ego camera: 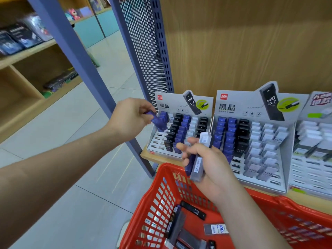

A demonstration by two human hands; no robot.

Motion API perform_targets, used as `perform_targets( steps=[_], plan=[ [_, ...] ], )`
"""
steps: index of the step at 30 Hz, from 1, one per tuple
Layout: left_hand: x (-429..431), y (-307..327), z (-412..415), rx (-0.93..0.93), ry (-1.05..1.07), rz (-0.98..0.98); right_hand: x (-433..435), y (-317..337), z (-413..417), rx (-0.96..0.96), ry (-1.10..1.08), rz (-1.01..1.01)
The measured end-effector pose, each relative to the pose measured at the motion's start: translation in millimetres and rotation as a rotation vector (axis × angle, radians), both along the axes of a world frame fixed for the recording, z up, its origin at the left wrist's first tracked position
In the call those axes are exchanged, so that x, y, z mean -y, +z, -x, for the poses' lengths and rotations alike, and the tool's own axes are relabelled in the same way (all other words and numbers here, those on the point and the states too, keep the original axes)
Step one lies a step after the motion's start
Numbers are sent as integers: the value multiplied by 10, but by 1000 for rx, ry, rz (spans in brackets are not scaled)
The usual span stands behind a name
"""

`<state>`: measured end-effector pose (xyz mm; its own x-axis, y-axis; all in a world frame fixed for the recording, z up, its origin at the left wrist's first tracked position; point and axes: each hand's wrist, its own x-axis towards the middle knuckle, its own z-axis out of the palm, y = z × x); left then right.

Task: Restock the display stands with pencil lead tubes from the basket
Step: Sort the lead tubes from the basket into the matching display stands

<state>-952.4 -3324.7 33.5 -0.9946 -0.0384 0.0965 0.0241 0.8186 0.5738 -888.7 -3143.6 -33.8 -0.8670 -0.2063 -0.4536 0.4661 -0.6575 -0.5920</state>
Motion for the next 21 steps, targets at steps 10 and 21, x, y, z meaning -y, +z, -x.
perform_targets(
  steps=[10, 21],
  plan=[
    [92, -498, 416, -19, -187, 559, 35, 47, -33, 22, 54, 211],
    [124, -630, 426, -9, -214, 565, 27, 21, -27, 48, 19, 204]
  ],
)
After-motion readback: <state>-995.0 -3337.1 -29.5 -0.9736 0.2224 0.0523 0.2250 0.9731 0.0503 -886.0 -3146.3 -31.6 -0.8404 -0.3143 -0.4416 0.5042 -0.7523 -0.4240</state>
